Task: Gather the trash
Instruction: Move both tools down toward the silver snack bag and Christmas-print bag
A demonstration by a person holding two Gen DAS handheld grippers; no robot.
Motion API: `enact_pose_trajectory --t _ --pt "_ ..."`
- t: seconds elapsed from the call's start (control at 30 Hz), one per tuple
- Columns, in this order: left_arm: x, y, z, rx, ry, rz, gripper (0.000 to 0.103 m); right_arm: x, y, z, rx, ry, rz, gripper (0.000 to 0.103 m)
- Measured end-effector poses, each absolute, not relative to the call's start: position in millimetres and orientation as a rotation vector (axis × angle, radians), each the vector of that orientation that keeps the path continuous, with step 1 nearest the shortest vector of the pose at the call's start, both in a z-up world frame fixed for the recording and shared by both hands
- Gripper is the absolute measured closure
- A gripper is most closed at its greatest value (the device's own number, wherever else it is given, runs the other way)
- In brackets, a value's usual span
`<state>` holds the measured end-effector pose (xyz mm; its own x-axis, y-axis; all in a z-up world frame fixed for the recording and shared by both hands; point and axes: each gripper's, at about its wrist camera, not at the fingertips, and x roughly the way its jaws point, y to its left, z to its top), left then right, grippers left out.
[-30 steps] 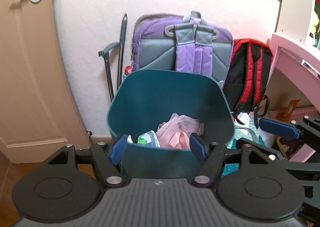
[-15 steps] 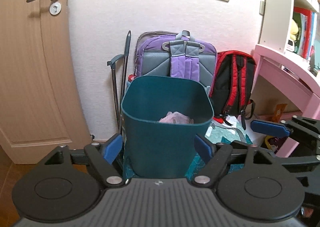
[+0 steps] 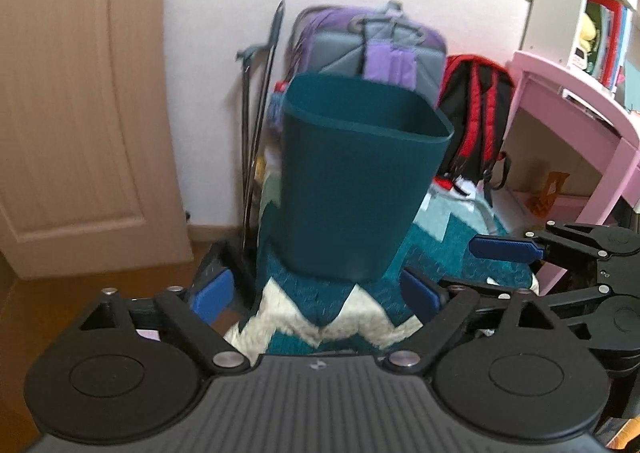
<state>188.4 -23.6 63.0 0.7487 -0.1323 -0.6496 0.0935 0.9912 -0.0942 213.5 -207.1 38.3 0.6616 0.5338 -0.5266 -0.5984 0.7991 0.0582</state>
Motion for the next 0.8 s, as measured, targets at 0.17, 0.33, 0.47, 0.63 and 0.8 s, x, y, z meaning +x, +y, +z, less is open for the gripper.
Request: enact_pose_trajectory --t 0.17,0.33,0.47,0.63,0.8 --pt "197 12 13 -0.109 0.771 -0.106 0.002 228 -187 -10 -0.099 0.639 0.689 0.050" --pt "217 53 -49 -0.173 0.845 -0.079 0.002 250 -162 -71 -0.098 0.761 0.715 0.050" --pt "238 84 -104 -0.189 0.910 -0.049 0.002 269 -139 -128 -0.131 0.869 0.727 0.050" --pt "257 119 -171 -0.151 0.974 -0.014 0.002 278 -111 -196 -0.201 0.983 0.754 0.050" --pt "267 147 -240 -0.152 1.062 0.006 0.002 287 -78 -257 -0.308 1.059 0.801 0.050"
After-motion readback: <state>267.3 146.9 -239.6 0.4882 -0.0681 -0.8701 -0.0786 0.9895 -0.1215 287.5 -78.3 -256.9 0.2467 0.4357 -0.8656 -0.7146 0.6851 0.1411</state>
